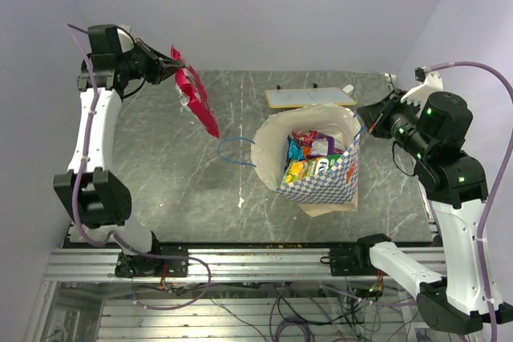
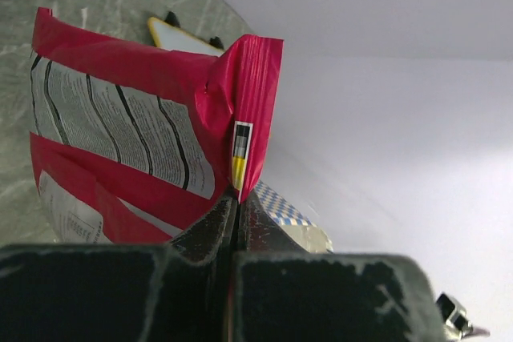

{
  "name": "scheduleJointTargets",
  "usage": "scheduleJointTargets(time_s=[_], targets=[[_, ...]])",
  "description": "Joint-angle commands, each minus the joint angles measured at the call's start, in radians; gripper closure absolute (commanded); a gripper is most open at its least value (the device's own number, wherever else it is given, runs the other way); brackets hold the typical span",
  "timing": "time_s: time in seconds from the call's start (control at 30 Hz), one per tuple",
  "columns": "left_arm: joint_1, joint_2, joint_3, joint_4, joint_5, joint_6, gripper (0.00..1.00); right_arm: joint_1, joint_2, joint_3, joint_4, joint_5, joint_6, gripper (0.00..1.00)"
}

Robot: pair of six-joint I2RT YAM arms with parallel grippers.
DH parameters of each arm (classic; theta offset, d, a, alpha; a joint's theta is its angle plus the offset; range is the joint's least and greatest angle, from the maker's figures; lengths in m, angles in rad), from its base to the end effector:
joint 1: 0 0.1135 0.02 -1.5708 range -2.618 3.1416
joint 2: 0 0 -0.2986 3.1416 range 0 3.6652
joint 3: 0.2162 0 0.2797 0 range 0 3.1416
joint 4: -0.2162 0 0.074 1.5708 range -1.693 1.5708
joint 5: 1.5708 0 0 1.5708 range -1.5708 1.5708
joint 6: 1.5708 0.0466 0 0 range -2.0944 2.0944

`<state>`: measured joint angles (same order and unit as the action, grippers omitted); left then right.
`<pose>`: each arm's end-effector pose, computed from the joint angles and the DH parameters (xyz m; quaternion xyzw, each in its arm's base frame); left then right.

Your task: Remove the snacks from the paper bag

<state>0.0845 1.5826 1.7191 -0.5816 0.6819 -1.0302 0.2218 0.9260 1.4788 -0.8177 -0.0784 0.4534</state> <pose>0.3866 0.0033 0.4613 -0.2702 0.7708 -0.4808 0.3189 0.1531 0.0383 0.5151 0.0681 0.7911 0.2304 0.5625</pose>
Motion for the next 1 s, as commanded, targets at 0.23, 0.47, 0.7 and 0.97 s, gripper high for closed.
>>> scheduleJointTargets(time_s=[0.23,0.47,0.7,0.97], targets=[[-0.070,0.420,0.334,0.103,0.001,-0.036,0.93,0.003,-0.015,-0.035,0.076,0.007,-0.029,1.00],[-0.058,0.648,0.544,-0.002,0.063,0.022,0.93,0.003,-0.006,-0.038,0.086,0.003,-0.042,1.00],[0.128,0.551,0.245,-0.057,-0.069,0.179,0.93,0.004,0.043,-0.031,0.097,-0.028,-0.055,1.00],[0.252,0.643,0.289,-0.364,-0.222,0.426,0.62,0.002,0.088,-0.016,0.094,-0.079,-0.061,1.00]])
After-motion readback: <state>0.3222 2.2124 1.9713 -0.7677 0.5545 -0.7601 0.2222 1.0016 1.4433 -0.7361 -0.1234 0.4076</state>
